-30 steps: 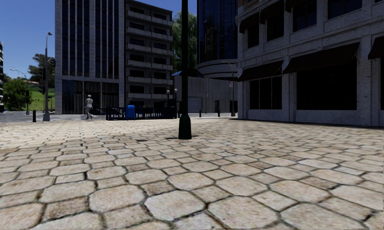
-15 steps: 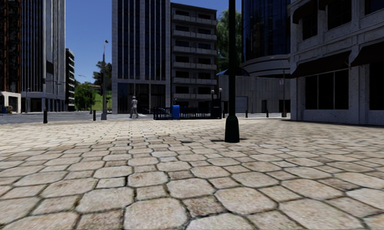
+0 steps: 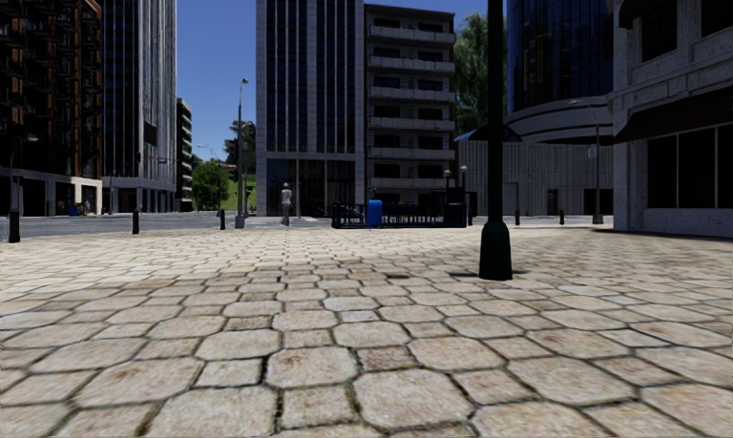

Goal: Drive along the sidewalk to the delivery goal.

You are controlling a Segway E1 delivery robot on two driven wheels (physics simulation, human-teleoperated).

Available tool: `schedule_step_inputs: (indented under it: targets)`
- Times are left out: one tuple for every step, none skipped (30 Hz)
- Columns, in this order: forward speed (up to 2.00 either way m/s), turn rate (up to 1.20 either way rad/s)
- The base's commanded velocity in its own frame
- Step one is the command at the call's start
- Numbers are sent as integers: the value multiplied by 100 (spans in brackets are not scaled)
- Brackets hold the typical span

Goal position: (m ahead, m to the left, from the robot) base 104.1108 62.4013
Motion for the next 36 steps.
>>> schedule_step_inputs:
  targets:
    - [79, 35]
    - [79, 27]
    - [79, 18]
    - [79, 15]
    - [79, 13]
    - [79, 12]
    - [79, 12]
    - [79, 12]
    - [79, 12]
    - [79, 11]
    - [79, 11]
    - [79, 11]
    - [78, 11]
    - [78, 11]
    - [78, 10]
    - [78, 10]
    - [78, 8]
    - [78, 4]
    - [78, 0]
    - [78, 0]
    - [78, 4]
    - [78, 10]
    - [78, 16]
    - [78, 18]
    - [78, 21]
    - [78, 23]
    - [78, 28]
    - [78, 31]
    - [78, 31]
    - [78, 32]
    - [78, 33]
    - [78, 34]
    - [78, 34]
    - [78, 34]
    - [78, 35]
    - [78, 35]
